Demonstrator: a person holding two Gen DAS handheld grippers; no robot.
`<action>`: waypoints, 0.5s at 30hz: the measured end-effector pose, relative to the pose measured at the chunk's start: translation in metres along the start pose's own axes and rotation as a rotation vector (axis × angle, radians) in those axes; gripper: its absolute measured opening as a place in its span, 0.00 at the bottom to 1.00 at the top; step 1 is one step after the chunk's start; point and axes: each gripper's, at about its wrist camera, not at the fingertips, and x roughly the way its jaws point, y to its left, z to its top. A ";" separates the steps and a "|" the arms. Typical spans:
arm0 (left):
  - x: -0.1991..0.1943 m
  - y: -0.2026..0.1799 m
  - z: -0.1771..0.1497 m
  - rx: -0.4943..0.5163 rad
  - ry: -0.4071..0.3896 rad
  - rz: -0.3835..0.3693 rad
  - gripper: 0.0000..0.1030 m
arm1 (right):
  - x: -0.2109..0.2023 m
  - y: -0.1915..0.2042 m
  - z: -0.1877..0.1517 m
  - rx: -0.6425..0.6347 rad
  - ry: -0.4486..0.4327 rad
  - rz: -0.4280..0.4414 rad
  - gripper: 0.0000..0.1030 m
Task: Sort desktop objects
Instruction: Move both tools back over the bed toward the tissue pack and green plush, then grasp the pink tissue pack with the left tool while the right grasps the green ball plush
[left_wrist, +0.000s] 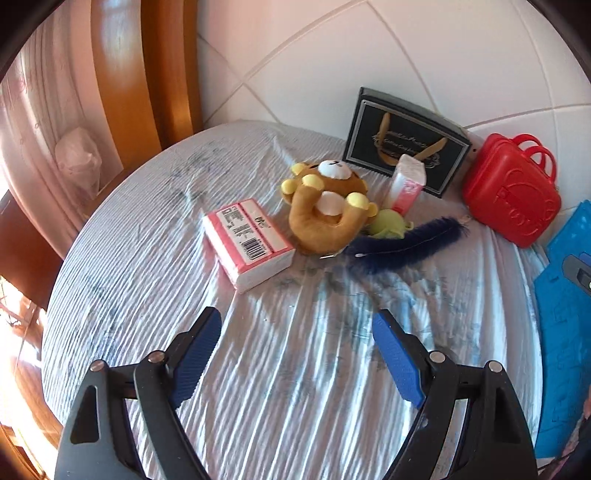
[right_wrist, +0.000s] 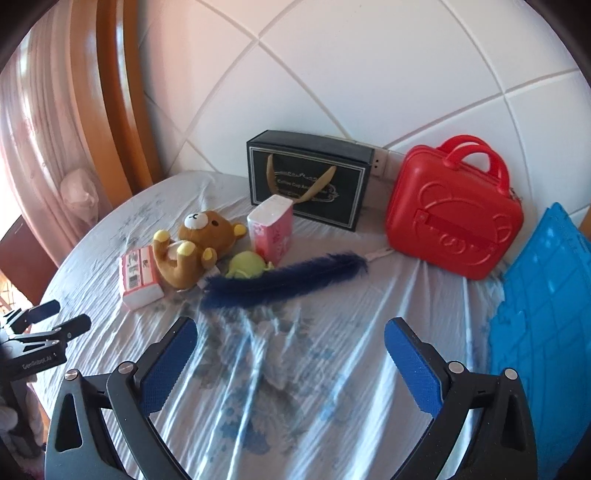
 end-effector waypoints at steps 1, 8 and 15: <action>0.012 0.006 0.003 -0.015 0.015 0.009 0.82 | 0.015 0.003 0.004 -0.006 0.016 0.007 1.00; 0.083 0.035 0.031 -0.135 0.087 0.062 0.82 | 0.126 0.029 0.026 -0.067 0.137 0.044 1.00; 0.147 0.030 0.062 -0.165 0.144 0.083 0.82 | 0.216 0.047 0.037 -0.119 0.225 0.066 1.00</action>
